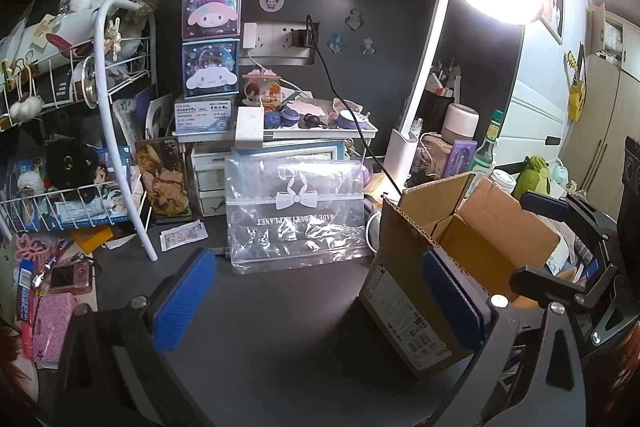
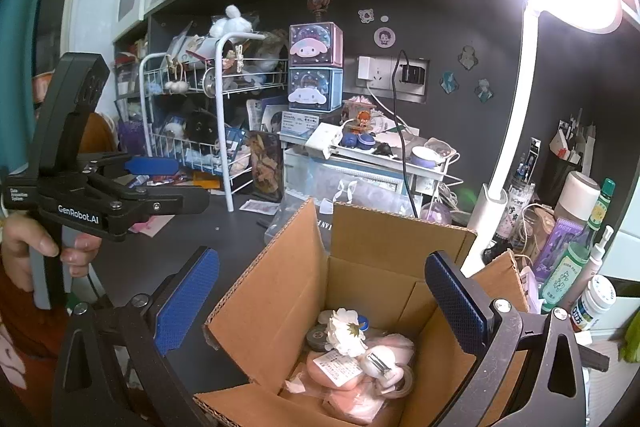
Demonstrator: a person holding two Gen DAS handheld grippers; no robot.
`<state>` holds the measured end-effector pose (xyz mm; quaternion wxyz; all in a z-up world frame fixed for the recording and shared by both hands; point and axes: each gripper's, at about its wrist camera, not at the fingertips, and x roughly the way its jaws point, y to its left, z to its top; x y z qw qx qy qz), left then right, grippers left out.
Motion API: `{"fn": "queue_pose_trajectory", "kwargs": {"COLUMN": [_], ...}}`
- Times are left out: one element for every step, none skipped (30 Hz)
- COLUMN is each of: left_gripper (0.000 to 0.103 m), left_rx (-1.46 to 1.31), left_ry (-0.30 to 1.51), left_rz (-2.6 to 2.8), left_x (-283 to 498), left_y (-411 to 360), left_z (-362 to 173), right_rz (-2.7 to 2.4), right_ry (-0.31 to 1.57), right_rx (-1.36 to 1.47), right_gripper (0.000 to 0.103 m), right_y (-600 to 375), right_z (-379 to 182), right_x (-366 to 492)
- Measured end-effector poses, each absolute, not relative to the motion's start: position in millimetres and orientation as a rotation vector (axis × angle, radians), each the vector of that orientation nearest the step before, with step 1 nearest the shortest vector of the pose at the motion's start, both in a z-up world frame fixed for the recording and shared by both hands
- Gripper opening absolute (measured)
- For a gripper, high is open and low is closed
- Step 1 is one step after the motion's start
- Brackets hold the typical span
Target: Organize objects
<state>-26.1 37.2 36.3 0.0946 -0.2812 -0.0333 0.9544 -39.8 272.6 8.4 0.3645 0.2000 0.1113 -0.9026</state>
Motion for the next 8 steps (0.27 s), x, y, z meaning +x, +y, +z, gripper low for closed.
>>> {"fn": "queue_pose_trajectory", "kwargs": {"left_gripper": [0.102,0.102,0.102,0.102,0.102,0.102,0.102,0.102], "left_rx": [-0.834,-0.834,-0.832,-0.831,-0.826,-0.824,-0.823,-0.824], "left_ry": [-0.098,-0.098,-0.099,-0.1,-0.099,-0.1,-0.099,-0.099], "left_rz": [2.831,2.83,2.83,2.83,2.832,2.834,2.835,2.835], "left_x": [-26.3,-26.5,-26.6,-26.3,-26.5,-26.6,-26.8,-27.4], "left_y": [36.9,36.9,36.6,37.0,36.7,36.6,36.2,35.7], "left_z": [36.2,36.2,36.2,36.3,36.2,36.1,36.1,36.3], "right_rz": [-2.324,-2.324,-2.324,-2.324,-2.324,-2.323,-2.324,-2.323], "right_ry": [0.286,0.287,0.286,0.285,0.284,0.284,0.284,0.283], "right_rx": [0.515,0.515,0.516,0.516,0.516,0.517,0.517,0.517], "right_gripper": [0.103,0.103,0.103,0.103,0.103,0.103,0.103,0.103], "right_y": [272.9,272.7,273.1,272.9,273.0,272.4,272.9,272.4], "right_z": [8.6,8.5,8.6,8.5,8.6,8.4,8.6,8.4], "right_x": [-39.8,-39.7,-39.8,-39.6,-39.8,-39.5,-39.6,-39.3]}}
